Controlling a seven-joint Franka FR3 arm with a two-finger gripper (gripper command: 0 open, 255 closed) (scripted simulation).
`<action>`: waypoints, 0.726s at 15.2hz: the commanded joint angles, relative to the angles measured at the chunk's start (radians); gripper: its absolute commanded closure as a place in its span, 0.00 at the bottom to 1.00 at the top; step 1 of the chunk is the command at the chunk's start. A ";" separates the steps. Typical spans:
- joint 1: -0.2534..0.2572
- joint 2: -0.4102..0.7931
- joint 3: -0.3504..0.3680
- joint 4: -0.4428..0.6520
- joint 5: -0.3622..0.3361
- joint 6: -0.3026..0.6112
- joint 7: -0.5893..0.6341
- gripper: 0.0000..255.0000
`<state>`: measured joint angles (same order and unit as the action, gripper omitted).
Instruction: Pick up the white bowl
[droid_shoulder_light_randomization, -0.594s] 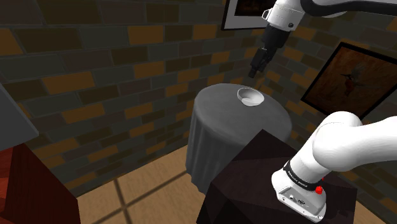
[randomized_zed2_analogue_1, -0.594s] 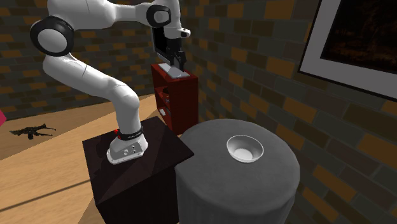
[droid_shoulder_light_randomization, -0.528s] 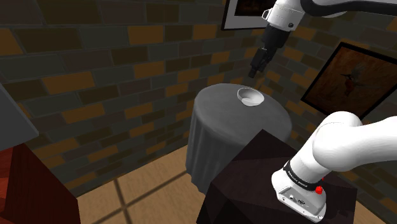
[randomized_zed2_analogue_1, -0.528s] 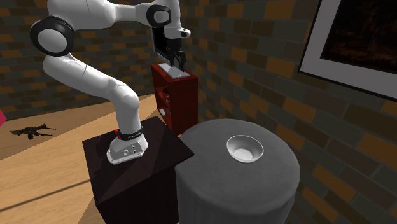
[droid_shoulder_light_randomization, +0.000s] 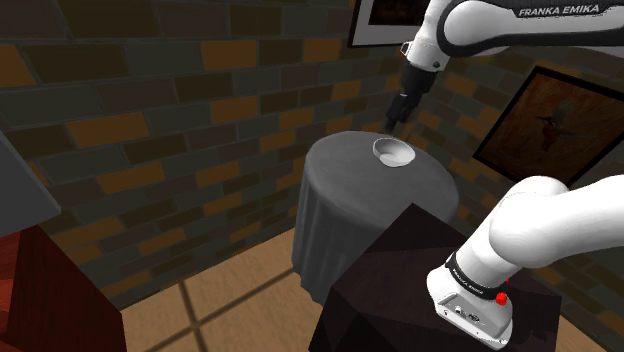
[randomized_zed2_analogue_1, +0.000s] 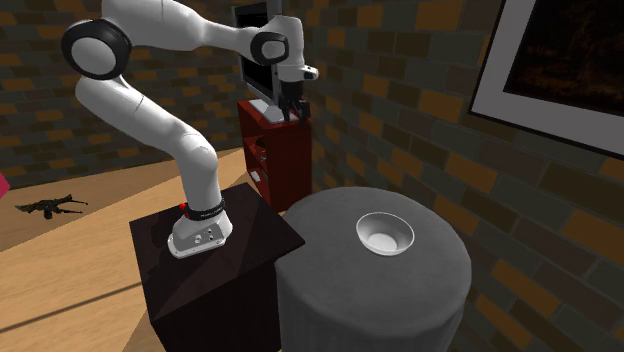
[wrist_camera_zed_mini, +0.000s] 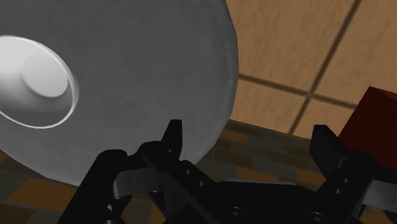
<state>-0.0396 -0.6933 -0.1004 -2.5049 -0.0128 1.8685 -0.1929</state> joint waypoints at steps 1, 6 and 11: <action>-0.013 0.050 -0.026 -0.007 -0.020 0.051 -0.029 0.00; -0.044 0.186 -0.091 -0.008 -0.062 0.174 -0.098 0.00; -0.068 0.346 -0.155 0.022 -0.086 0.292 -0.169 0.00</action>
<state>-0.1017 -0.3875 -0.2384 -2.4893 -0.0936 2.1281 -0.3423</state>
